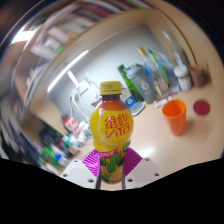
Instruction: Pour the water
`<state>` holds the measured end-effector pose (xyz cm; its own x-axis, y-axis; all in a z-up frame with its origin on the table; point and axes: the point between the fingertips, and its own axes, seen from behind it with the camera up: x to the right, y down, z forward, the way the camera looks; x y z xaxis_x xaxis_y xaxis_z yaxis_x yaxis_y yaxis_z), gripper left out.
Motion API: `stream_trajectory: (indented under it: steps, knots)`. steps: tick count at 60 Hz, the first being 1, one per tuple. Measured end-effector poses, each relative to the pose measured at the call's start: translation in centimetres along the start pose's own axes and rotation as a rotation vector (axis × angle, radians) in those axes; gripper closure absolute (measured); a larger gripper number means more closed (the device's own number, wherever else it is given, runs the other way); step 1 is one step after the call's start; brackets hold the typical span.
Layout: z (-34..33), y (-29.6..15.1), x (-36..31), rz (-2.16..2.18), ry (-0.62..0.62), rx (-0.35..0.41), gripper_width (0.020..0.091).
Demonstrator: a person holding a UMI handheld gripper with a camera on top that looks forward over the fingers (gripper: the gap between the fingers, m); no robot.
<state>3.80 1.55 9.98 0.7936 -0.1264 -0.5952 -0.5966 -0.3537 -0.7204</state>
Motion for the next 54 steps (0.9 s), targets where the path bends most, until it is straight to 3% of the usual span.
stream_trajectory:
  steps: [17, 36, 54]
  knots:
    - [1.9, -6.1, -0.6, 1.094, -0.168, -0.093, 0.0829]
    - [1.9, -12.6, -1.2, 1.568, -0.338, -0.062, 0.0829]
    - [1.9, -13.9, -0.6, 1.606, -0.373, -0.070, 0.0828]
